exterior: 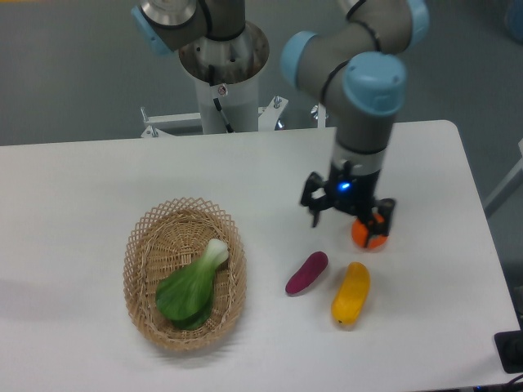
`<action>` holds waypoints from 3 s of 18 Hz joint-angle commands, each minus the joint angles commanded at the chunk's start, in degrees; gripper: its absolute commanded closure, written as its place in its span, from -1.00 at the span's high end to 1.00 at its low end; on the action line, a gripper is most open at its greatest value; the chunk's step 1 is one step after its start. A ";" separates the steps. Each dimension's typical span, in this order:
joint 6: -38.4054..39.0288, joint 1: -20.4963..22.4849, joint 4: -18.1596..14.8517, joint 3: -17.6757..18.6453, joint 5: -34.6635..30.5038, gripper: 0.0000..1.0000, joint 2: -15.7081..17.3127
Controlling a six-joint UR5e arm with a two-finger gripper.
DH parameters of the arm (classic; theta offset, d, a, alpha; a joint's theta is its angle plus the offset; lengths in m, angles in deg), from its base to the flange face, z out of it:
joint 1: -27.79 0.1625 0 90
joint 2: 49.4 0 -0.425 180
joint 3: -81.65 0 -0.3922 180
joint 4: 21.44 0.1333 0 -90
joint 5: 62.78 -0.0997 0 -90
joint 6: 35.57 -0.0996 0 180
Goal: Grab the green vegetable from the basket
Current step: 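Lower the open gripper over the green bok choy in the basket, then close the gripper on the bok choy leaves inside the basket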
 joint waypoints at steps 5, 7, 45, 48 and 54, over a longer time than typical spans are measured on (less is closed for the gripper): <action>3.79 -5.98 4.93 5.97 -0.17 1.00 0.52; 4.32 -8.09 5.72 6.60 -0.26 1.00 0.09; 9.42 -16.80 8.45 6.86 -7.65 -0.12 -8.00; 9.33 -16.71 8.45 6.60 -7.65 -0.14 -7.91; 6.53 -16.28 8.45 6.33 -7.56 -0.13 -5.28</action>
